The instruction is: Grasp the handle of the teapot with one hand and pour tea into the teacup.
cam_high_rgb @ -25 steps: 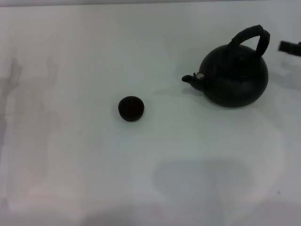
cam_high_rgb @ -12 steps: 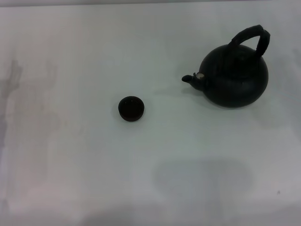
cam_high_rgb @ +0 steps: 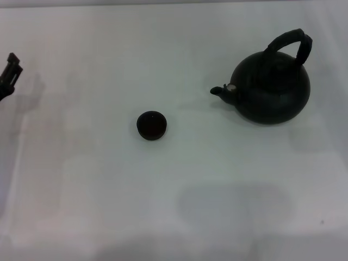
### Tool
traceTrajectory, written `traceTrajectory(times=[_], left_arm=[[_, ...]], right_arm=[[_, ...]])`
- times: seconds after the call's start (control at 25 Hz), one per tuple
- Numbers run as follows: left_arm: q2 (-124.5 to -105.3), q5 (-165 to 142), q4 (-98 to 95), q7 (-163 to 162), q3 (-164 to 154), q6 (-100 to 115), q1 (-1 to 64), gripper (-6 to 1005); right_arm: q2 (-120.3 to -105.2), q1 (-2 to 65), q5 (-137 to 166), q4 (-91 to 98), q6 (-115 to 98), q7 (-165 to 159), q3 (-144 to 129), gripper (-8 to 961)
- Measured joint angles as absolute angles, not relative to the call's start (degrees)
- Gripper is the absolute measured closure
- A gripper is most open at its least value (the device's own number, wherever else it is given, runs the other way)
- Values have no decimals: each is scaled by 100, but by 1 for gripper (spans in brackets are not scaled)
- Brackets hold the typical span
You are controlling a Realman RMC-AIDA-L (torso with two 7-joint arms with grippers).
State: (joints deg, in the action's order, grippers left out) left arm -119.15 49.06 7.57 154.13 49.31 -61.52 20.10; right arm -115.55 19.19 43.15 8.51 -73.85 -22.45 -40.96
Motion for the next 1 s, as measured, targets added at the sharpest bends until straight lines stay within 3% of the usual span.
traceTrajectory(times=[1.0], left_arm=[[-11918, 4816, 826, 15469, 4949, -6230, 2064, 153]], right_arm=[[-11572, 2042, 4283, 626, -7114, -2336, -4096, 86]])
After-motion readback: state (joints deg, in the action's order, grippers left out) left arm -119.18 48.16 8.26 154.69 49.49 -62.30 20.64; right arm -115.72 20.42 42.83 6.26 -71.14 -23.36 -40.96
